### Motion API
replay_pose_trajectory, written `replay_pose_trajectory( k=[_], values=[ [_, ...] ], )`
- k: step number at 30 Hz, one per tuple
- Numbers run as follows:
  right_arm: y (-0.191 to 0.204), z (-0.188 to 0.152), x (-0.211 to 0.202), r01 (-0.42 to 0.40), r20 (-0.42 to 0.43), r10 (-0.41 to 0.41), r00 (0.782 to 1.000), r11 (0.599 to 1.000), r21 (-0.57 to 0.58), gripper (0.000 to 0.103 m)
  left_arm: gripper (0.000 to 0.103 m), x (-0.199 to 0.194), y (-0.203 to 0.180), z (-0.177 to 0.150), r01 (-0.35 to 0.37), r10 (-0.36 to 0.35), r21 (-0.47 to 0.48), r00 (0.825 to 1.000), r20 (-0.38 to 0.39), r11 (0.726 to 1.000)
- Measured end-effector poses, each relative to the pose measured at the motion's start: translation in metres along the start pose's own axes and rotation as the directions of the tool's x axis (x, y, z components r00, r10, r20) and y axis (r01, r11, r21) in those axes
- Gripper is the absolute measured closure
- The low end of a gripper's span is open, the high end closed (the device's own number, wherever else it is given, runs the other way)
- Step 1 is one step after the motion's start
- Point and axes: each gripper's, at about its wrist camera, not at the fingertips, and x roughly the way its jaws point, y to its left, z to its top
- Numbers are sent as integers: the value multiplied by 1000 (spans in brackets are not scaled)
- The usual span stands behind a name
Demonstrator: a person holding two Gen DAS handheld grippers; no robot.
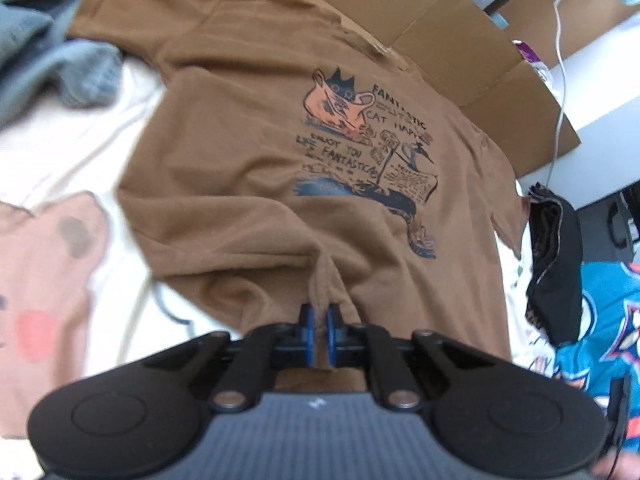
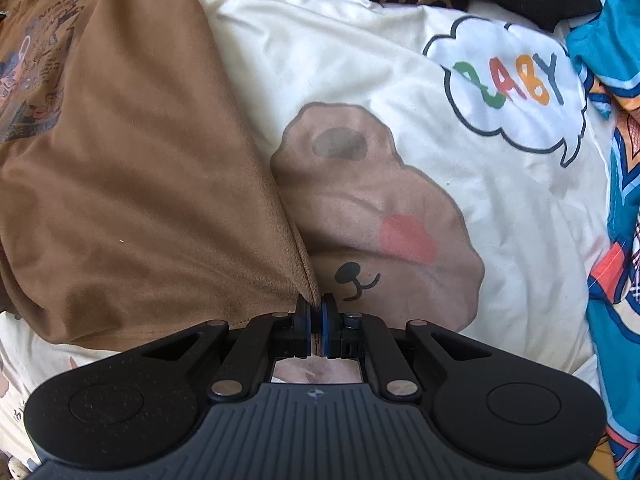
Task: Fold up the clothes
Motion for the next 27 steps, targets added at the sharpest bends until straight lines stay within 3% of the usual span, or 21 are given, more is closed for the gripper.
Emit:
replay_pose_trajectory(
  k=[14,16,20,27],
  values=[
    [12,-12,-22,-18,43,19,999,999,-27,100,97,-97,63,-14,-166,167,53,986,-11,985],
    [-46,37,-25,-20,47,22,999,999,-41,100,97,-108,69,-14,-178,179,60,984,-10,982],
    [-50,17,-37,-21,59,25,998,998,-67,100,98,-126,74,-12,-175,176,67,984,-2,982],
    [-67,42,-38,-6,67,12,998,997,-76,100,98,-144,77,-9,-184,189,107,981,-33,977]
  ],
)
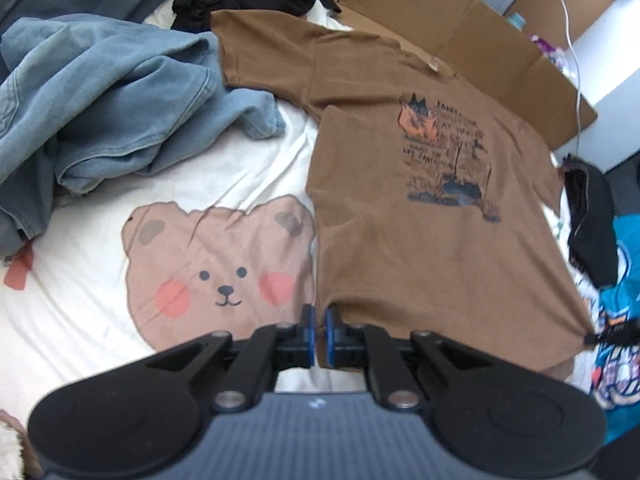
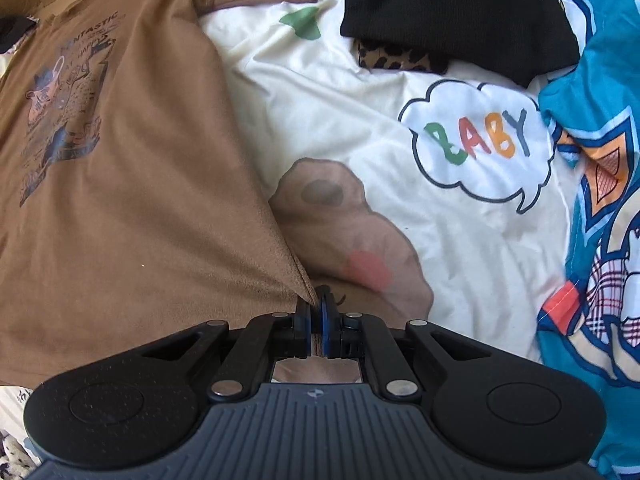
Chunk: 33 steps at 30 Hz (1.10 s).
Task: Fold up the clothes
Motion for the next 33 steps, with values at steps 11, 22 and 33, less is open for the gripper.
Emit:
replay_pose_trajectory(
  k=[11,22,33],
  values=[
    [2,-8,21,26,-45,-27,999,999,-22,100,89,59,6,-28,-86,93,46,978,-184,995],
    [-7,-4,40,29,-55,-29,998,1000,-4,100,73,97,36,-36,-138,113,-109,972,-206,984],
    [-10,-9,51,22,-62,-20,998,999,36,100,75,129,45,-51,-107,75,-137,973,-220,985]
  ],
)
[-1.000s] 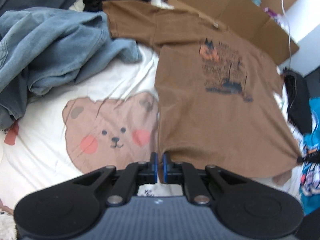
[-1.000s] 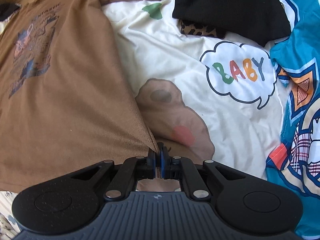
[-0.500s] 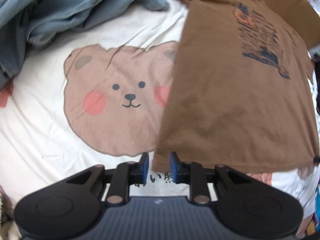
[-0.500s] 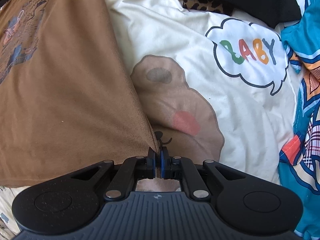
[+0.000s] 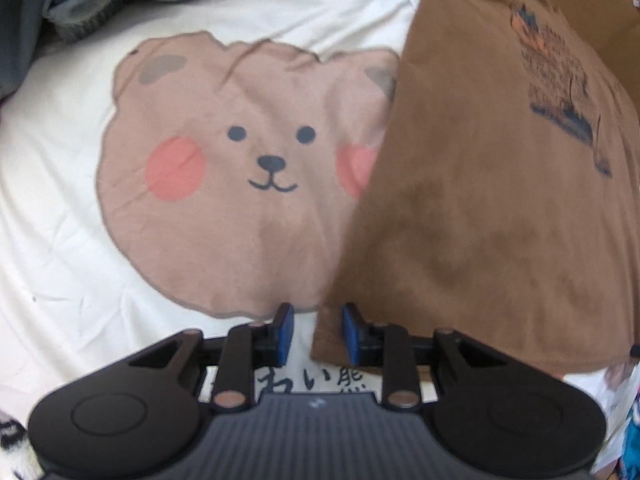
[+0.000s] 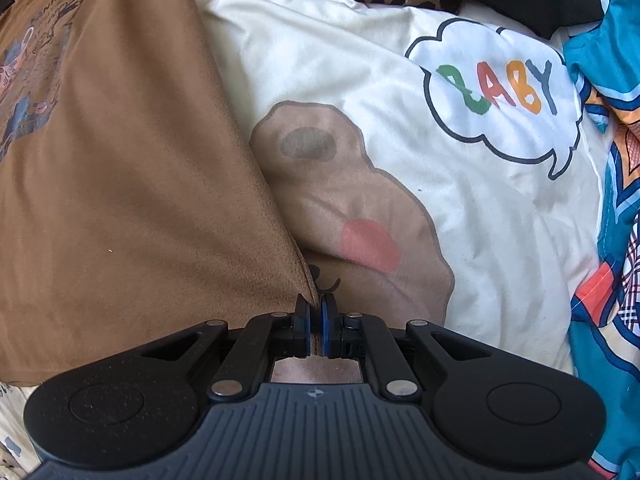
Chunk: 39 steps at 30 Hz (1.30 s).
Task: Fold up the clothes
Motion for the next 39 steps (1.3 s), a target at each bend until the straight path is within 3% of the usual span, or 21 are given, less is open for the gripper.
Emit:
replay_pose_trajectory(
  k=[4,6,8,23,32,39],
  values=[
    [3,-4,5,1,-11,-1,1000,1000,4,100,76,6,-5,-1,-14,14,25,1000,-8,1000],
    [5,-6,6,6,-22,-6,1000,1000,3,100,96,6,-8,0,-25,27,53,999,-27,998],
    [7,-7,5,14,-36,-14,999,1000,1,100,98,3,-8,2,-11,13,55,999,-49,998],
    [17,-14,-31,31,-8,-31,999,999,-15,100,99,-81,-8,7,72,-74,131,997,7,989],
    [10,-10,-34,63,-30,-65,997,997,-53,100,99,-72,-23,7,63,-60,152,998,-25,986],
    [7,-13,-28,100,-30,-103,994,992,-74,100,99,-49,-35,-4,16,-3,213,998,-60,977]
  ],
)
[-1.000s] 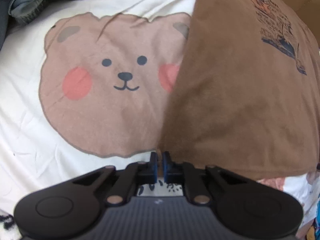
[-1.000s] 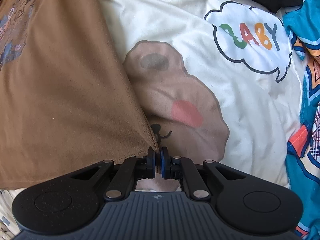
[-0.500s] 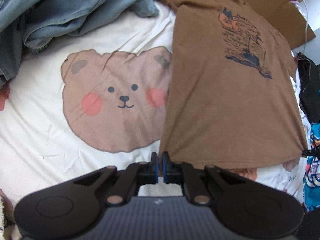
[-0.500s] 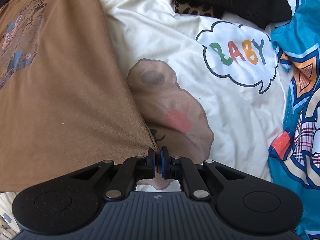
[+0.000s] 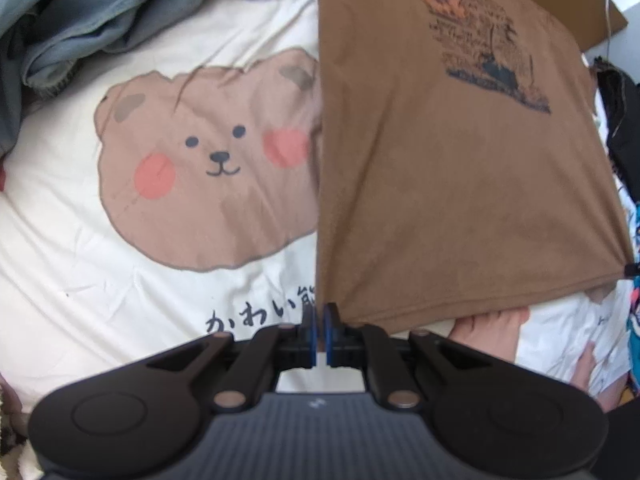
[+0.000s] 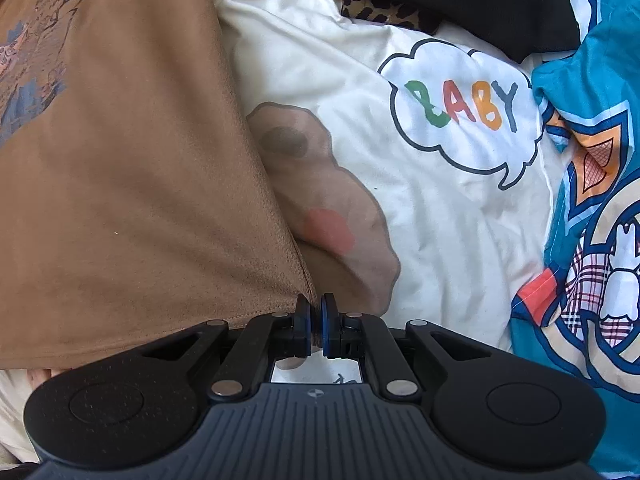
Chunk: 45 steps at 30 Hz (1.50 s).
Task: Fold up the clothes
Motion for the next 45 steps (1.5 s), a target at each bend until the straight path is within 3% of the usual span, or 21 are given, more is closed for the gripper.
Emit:
replay_pose_trajectory(
  k=[10,20,33,42,45],
  values=[
    [2,-3,28,-22,-49,23,999,1000,16,100,99,36,3,2,-111,114,53,993,-43,992],
    [3,-2,44,-13,-80,13,997,1000,-2,100,99,40,10,5,-115,120,77,991,-65,990],
    [10,-6,58,18,-89,-21,996,999,-32,100,97,53,27,6,-120,121,18,989,-79,993],
    [8,4,32,-9,-113,0,994,997,-82,100,99,5,52,18,-36,36,-3,998,-55,999],
    [15,9,20,-16,-131,-5,991,987,-161,100,99,-24,51,26,-33,34,18,998,-47,999]
  ],
)
